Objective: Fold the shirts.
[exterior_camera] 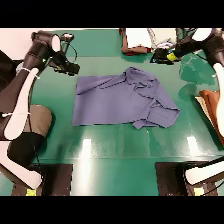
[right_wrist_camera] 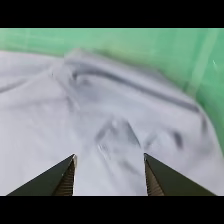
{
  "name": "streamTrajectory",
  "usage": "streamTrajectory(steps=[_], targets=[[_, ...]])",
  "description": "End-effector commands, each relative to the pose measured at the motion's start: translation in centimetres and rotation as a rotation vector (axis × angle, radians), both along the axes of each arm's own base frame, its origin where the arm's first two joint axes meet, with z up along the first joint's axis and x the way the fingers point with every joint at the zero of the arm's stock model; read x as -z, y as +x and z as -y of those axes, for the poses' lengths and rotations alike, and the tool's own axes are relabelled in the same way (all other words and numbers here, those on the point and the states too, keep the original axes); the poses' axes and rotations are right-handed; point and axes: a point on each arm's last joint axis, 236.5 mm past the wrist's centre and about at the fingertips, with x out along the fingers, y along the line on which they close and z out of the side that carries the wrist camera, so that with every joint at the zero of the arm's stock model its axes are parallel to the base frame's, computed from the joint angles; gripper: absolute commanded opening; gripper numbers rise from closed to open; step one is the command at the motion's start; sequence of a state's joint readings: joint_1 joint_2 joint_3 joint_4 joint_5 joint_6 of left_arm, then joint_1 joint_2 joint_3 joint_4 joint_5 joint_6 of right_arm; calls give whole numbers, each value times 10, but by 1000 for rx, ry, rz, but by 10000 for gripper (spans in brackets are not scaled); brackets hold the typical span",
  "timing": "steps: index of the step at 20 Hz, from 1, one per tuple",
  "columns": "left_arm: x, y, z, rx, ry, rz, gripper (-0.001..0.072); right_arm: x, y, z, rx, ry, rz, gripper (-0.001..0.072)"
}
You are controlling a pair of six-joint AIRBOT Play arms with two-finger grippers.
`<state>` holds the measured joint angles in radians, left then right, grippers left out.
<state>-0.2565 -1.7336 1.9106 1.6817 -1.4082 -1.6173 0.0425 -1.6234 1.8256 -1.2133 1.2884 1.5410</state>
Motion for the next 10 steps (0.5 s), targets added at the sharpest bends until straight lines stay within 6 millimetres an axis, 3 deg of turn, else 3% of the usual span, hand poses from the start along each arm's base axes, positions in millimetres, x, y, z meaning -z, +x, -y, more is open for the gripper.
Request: streamTrajectory(steps=[1, 3, 7, 10], targets=[[-19, -31, -13, -24, -23, -39, 437, 5, -52, 43, 33, -105, -96, 478], [-18, -60, -10, -15, -56, -79, 437, 26, -97, 70, 65, -183, -177, 479], [5, -118, 1, -7, -149, -126, 437, 81, -180, 92, 166, -168, -320, 482], [35, -158, 6, -27, -202, -198, 437, 126, -232, 104, 266, -138, -444, 598]])
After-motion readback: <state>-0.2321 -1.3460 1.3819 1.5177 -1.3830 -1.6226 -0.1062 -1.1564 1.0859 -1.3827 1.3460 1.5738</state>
